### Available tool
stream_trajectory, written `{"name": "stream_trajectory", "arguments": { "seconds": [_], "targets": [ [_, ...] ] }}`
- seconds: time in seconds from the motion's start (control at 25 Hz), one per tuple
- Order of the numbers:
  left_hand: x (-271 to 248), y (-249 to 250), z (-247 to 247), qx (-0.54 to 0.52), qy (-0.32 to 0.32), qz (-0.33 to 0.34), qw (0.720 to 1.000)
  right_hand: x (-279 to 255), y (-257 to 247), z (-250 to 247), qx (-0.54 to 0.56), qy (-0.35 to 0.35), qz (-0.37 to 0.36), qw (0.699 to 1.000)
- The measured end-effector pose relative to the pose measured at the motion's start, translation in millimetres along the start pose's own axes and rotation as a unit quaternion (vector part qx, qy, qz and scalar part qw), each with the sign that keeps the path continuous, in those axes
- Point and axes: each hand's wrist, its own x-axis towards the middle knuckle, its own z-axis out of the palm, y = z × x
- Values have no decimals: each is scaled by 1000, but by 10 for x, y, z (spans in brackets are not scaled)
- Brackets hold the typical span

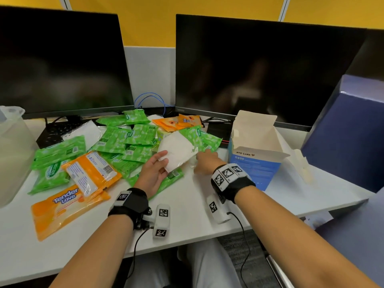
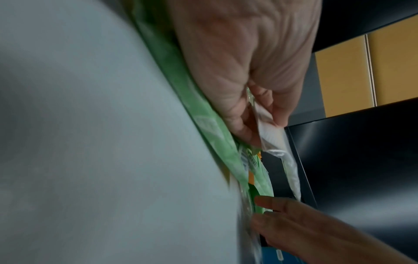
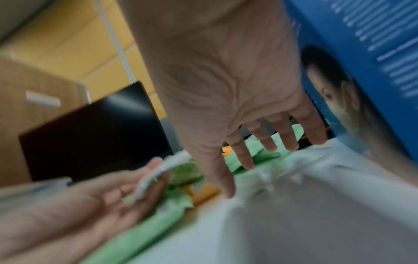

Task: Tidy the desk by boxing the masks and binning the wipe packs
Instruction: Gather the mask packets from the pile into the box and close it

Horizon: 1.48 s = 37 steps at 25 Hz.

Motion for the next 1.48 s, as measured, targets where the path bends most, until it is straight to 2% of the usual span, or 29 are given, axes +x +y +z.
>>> {"name": "stream_trajectory", "arguments": {
  "seconds": [0.08, 0.16, 0.32, 0.48, 0.6, 0.68, 0.76, 0.8, 0.84, 0.92, 1.0, 1.04, 1.08, 1.16, 1.2, 1.24, 1.28, 1.36, 1.48],
  "targets": [
    [24, -20, -4, 4, 9, 12, 1000, 23, -39, 39, 11, 14, 29, 999],
    [35, -41, -16, 3, 16, 24, 1000, 56, -84, 31, -61, 19, 32, 997],
    [29, -55, -4, -2, 16, 34, 999, 66, -163, 73, -172, 51, -1, 984],
    [-6, -34, 29, 7, 4, 45, 999, -1, -103, 47, -210, 75, -44, 974],
    [-2, -57, 47, 30, 27, 38, 998, -123, -77, -37, -191, 92, -60, 975],
    [2, -69, 42, 44, 37, 35, 998, -239, -66, -112, -155, 132, -88, 975],
    [-31, -29, 92, 124, 32, 62, 990, -426, -41, -291, -81, 201, -136, 967],
    [-74, 36, 151, 209, 26, 103, 972, -511, -19, -402, -47, 231, -159, 959],
    [-123, 131, 245, 304, 14, 153, 940, -602, 15, -520, -14, 253, -182, 950],
    [-185, 346, 465, 459, -30, 254, 851, -776, 67, -756, 86, 265, -256, 926],
    [-201, 505, 682, 544, -84, 339, 763, -912, 139, -924, 161, 249, -308, 904],
    [-183, 545, 765, 566, -84, 369, 732, -939, 186, -966, 162, 256, -291, 908],
    [-185, 583, 842, 577, -63, 389, 715, -927, 246, -973, 147, 272, -244, 919],
    [-162, 584, 914, 562, 11, 412, 717, -888, 381, -935, 83, 284, -73, 952],
    [-161, 576, 937, 548, 47, 416, 725, -899, 429, -896, 50, 248, 13, 967],
    [-173, 569, 970, 532, 71, 415, 735, -928, 471, -848, 16, 199, 65, 978],
    [-185, 569, 998, 517, 81, 410, 747, -958, 497, -814, -23, 157, 75, 985],
    [-206, 593, 1037, 484, 86, 400, 774, -1006, 559, -774, -84, 118, 9, 989],
    [-240, 713, 1025, 417, 90, 386, 818, -1113, 760, -798, -109, 110, -80, 985]
  ]
}}
